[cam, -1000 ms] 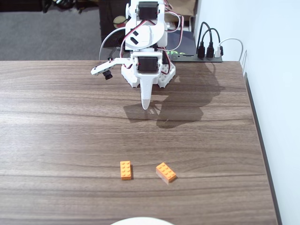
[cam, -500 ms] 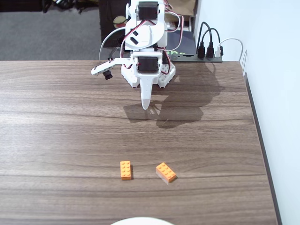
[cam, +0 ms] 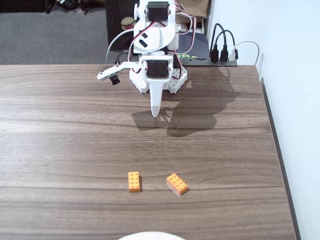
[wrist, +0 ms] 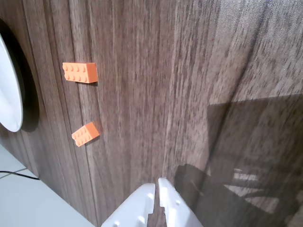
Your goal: Grasp a lego block and put it on the plate.
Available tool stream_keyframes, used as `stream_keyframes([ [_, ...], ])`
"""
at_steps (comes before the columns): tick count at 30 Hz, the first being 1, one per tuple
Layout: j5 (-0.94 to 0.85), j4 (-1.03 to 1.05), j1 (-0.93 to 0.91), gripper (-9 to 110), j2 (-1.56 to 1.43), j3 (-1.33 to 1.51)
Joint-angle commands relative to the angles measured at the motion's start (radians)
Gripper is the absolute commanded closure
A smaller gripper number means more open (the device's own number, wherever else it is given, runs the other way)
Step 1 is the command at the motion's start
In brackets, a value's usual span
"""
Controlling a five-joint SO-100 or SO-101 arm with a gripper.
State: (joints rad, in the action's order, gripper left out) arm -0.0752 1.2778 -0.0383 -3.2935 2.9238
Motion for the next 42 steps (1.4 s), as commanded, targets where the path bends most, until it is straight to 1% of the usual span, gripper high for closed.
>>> stream_keyframes([
  [1,0.005,-0.011,-0.008,101,0.003,-0.002],
  [11,0.005,-0.133,-0.017,101,0.233,-0.061],
  [22,-0.011,-0.213,-0.066,101,0.497,-0.212],
  [26,-0.109,-0.252,-0.066,101,0.598,-0.264],
  [42,-0.644,-0.278,-0.025,101,1.023,-0.557],
])
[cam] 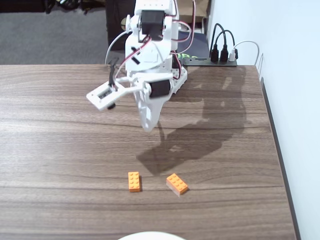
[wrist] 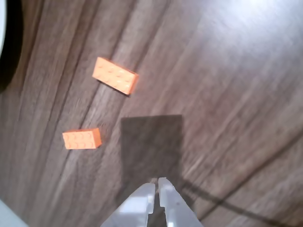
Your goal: Grasp a lego block and put it on the plate.
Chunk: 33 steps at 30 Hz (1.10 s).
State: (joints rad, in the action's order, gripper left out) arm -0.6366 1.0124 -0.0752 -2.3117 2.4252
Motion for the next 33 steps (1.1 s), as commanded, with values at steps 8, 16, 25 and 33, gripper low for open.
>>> stream_keyframes([
  [8,-0.342,-0.008,0.034,101,0.242,-0.206],
  [16,-0.52,0.069,0.067,101,0.449,-0.468],
  [25,-0.698,0.135,0.155,101,0.566,-0.632],
  [33,-0.871,0.109,0.17,101,0.669,-0.69],
])
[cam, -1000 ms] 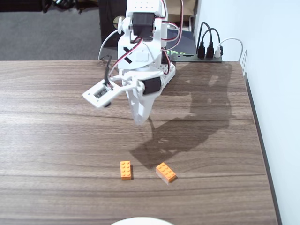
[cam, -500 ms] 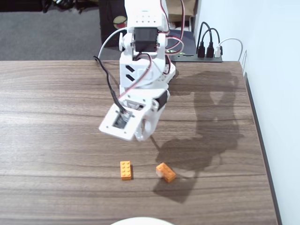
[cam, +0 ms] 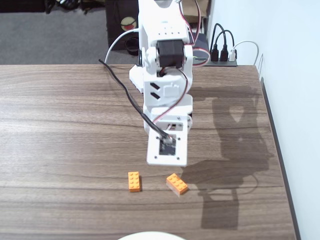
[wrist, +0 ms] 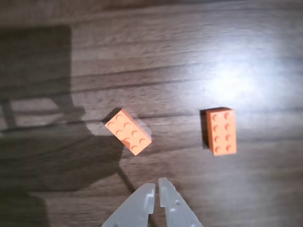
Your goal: Grasp a lego block and put it on the plate.
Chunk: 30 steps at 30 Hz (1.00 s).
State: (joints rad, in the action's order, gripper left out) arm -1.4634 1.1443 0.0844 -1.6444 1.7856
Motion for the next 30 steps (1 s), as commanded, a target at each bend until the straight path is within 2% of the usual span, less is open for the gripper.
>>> stream_keyframes([
  [1,-0.069,-0.052,0.011,101,0.012,-0.046],
  [6,-0.206,-0.035,0.003,101,0.038,-0.078],
  [10,-0.275,0.083,0.015,99,0.061,-0.144],
  [12,-0.291,0.12,0.02,93,0.074,-0.169],
  [21,-0.322,0.198,0.012,80,0.16,-0.268],
  [30,-0.331,0.156,-0.006,80,0.242,-0.301],
])
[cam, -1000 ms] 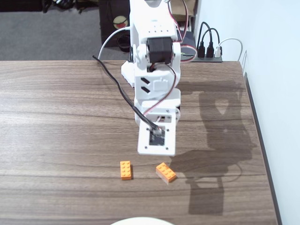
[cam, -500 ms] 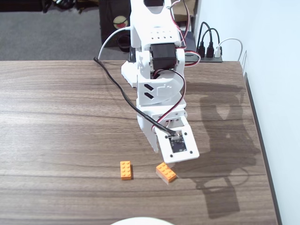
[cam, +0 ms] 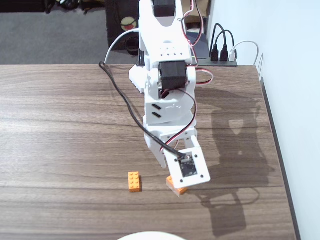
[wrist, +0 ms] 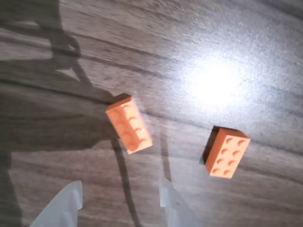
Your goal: Grasp a lego block and put it on the plate.
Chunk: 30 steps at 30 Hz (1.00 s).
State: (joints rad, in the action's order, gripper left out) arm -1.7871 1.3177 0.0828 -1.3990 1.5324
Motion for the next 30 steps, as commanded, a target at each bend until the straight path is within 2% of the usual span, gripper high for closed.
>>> stream_keyframes([
  [1,-0.008,-0.021,-0.006,80,0.003,-0.051],
  [30,-0.009,-0.167,-0.014,81,0.152,-0.029],
])
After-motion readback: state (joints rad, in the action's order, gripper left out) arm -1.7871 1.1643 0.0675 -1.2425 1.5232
